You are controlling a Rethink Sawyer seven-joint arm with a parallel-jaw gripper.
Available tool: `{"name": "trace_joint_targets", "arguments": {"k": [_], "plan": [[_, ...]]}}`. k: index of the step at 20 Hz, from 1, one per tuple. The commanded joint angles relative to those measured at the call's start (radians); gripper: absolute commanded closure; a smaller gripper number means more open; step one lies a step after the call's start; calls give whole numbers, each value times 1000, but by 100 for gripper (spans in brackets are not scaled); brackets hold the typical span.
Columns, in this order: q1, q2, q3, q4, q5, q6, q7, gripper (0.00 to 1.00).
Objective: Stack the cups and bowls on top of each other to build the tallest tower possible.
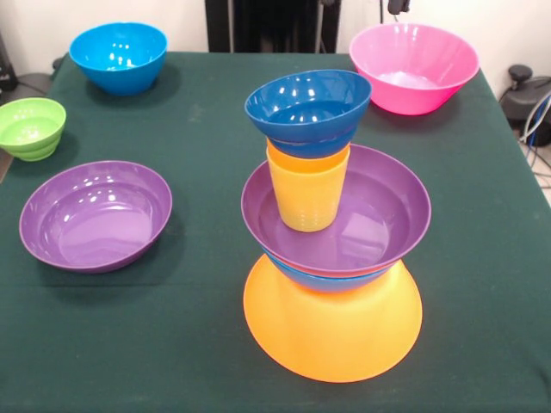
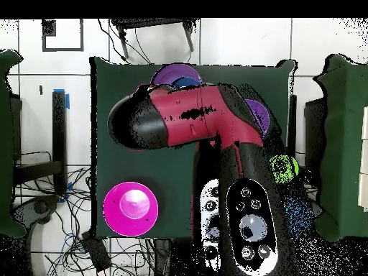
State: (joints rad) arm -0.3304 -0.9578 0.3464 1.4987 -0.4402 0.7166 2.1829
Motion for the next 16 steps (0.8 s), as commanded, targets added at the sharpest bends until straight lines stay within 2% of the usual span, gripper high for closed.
{"name": "trace_joint_targets", "arguments": {"k": [1, 4, 10, 16], "plan": [[-126, -10, 140, 53, 101, 192, -334, 0], [-178, 4, 159, 40, 78, 201, -394, 0], [-300, 80, 228, -14, 12, 217, -530, 0], [-360, 131, 258, -25, -44, 169, -590, 0]]}}
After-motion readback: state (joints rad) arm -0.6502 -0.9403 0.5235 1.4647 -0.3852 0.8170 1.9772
